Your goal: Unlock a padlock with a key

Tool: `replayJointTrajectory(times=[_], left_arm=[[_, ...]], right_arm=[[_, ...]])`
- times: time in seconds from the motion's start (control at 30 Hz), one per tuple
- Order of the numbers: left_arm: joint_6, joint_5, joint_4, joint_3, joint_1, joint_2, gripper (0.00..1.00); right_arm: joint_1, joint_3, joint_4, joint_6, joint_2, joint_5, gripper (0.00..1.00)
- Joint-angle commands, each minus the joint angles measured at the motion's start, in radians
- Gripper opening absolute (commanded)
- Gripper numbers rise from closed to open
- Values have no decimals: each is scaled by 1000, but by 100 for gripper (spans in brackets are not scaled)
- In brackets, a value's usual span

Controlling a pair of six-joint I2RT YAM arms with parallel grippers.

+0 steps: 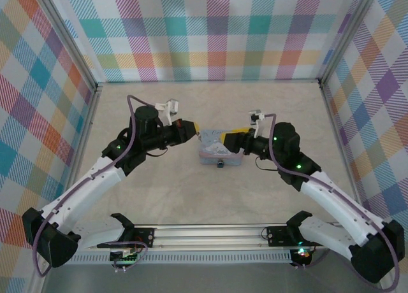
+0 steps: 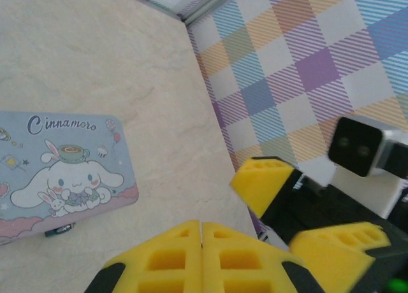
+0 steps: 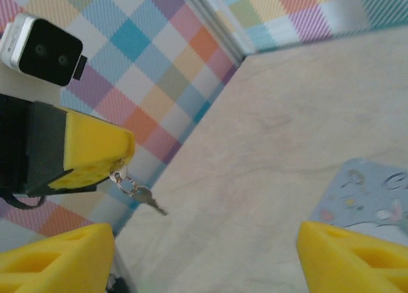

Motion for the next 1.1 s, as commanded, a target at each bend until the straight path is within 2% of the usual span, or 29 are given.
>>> replayJointTrajectory(times=[0.0, 0.03, 0.13, 0.37, 0.63, 0.73, 1.07], left_arm=[[7, -13, 185, -48, -23, -51, 0], [0, -15, 206, -61, -29, -60, 0], [-14, -54, 271, -100, -63, -85, 0], [-31, -111, 341, -127, -118, -93, 0], [-62, -173, 413, -156, -161, -88, 0], [-61, -185, 416, -154, -169, -85, 0], [-60, -198, 425, -156, -186, -73, 0]], right_arm=[[-4, -49, 366, 252, 51, -181, 60], [-4, -70, 445, 297, 69, -189, 57], [-4, -120, 658, 409, 118, -181, 56], [13, -170, 937, 542, 204, -159, 52], [92, -197, 1009, 530, 204, -7, 53], [117, -181, 1025, 532, 220, 3, 47], [159, -163, 1038, 528, 251, 5, 38]])
